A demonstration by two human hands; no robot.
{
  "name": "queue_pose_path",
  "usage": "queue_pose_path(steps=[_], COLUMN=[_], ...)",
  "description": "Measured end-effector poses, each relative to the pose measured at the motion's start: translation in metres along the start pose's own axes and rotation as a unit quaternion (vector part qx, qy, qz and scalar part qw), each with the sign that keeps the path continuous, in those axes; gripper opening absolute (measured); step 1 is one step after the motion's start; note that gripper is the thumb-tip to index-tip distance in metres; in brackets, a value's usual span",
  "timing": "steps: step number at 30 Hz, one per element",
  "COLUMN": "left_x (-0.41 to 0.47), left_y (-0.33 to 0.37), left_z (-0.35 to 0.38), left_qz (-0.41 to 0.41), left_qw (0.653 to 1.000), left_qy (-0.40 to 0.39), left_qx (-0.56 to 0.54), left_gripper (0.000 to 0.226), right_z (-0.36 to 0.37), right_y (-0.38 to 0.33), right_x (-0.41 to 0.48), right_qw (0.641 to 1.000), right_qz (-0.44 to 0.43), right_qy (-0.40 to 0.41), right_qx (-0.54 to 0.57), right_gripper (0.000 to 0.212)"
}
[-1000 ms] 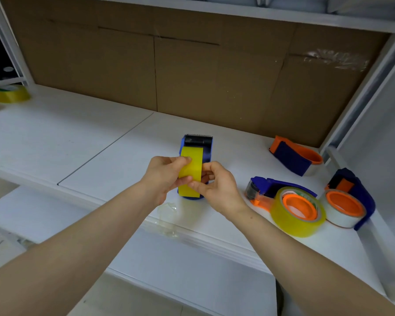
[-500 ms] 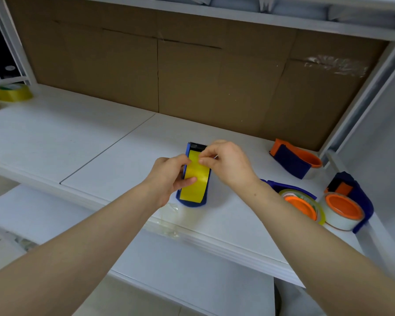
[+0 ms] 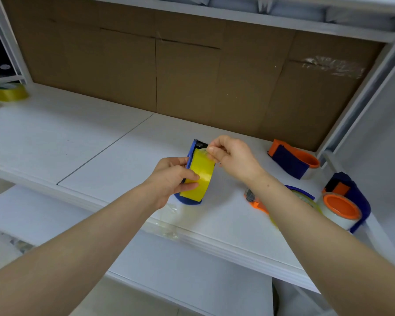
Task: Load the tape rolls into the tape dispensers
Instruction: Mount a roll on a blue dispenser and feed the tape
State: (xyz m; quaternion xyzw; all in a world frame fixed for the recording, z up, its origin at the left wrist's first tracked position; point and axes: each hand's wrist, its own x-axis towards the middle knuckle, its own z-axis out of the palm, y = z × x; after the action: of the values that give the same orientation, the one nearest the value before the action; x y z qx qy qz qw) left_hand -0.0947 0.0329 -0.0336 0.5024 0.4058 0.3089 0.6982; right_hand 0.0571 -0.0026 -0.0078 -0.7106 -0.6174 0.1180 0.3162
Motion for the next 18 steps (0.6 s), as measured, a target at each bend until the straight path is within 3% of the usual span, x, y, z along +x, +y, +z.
queue_pose_path(steps=[6, 11, 18], left_x=[0.0018, 0.0017, 0.0047], left_y=[0.0003, -0.0019, 0.0072], left_z=[0.0005, -0.0022, -0.0061], left_qz=[0.01, 0.019, 0.024], left_qw=[0.998, 0.996, 0.989], left_qy=[0.015, -0.007, -0.038], left_qx=[0.06, 0.09, 0.138], left_gripper=[0.037, 0.029, 0.039], right_z=[-0.0015, -0.0065, -0.0081], right_y=[-0.0026, 0.0028, 0.0005], right_x=[0.0005, 0.0036, 0.0071], right_qw=[0.998, 0.992, 0.977], right_qz=[-0.014, 0.056, 0.107], right_qy=[0.019, 0.062, 0.03], right_qx=[-0.064, 0.091, 0.183], right_gripper=[0.016, 0.015, 0.024])
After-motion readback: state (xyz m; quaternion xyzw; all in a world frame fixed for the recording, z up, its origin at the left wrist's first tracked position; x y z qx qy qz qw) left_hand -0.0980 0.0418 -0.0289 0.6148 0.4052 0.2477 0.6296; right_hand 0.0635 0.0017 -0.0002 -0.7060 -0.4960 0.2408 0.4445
